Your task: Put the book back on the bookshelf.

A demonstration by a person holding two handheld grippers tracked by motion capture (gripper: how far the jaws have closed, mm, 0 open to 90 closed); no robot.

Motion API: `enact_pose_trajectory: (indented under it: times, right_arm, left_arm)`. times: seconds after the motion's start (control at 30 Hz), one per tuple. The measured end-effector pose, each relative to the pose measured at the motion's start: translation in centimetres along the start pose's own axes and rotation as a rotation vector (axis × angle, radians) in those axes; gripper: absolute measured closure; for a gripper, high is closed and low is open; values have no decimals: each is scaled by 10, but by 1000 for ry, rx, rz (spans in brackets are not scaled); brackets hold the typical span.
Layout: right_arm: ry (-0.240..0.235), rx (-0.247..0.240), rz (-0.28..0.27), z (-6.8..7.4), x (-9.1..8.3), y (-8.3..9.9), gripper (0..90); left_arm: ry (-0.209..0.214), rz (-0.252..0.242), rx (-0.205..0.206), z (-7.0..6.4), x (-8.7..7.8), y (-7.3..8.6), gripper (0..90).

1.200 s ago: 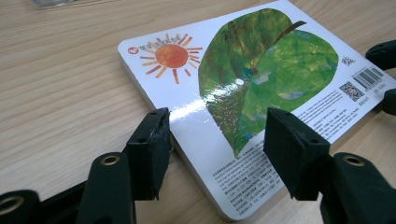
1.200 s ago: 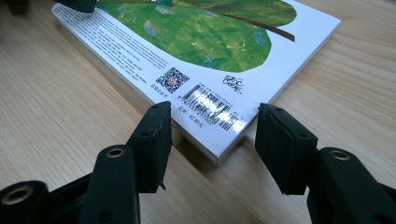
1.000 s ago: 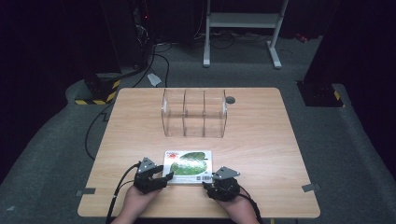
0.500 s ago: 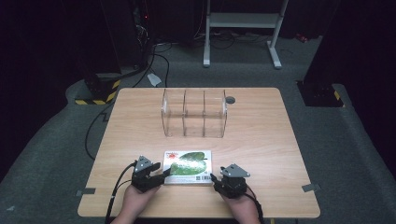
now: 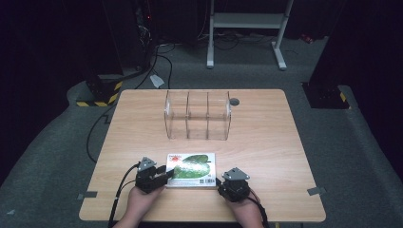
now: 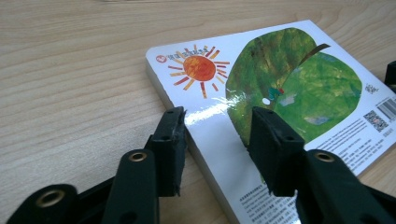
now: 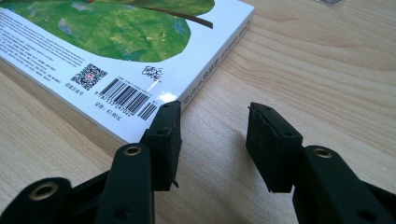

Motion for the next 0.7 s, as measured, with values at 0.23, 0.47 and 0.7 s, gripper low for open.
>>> enact_pose_trajectory:
  times: [0.23,0.47,0.7]
  right_arm:
    - [-8,9,3,0,0,0,559]
    - [-11,7,3,-1,0,0,559]
    - [-16,46,-6,-3,-2,-1,487]
  left_arm:
    - [-9,-37,15,-1,-6,-4,559]
    - [-9,-91,35,-4,-15,-12,568]
    - [3,-141,50,-7,-24,-20,577]
Point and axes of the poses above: each handheld gripper's, and its own axes: x roughly forward along the jaws, y roughly out of its underside, z roughly to its left, the point moved 4 cm from there along x, roughly forward along the jaws, and after that the axes turned 10 degrees about x, right-handed, at the moved point
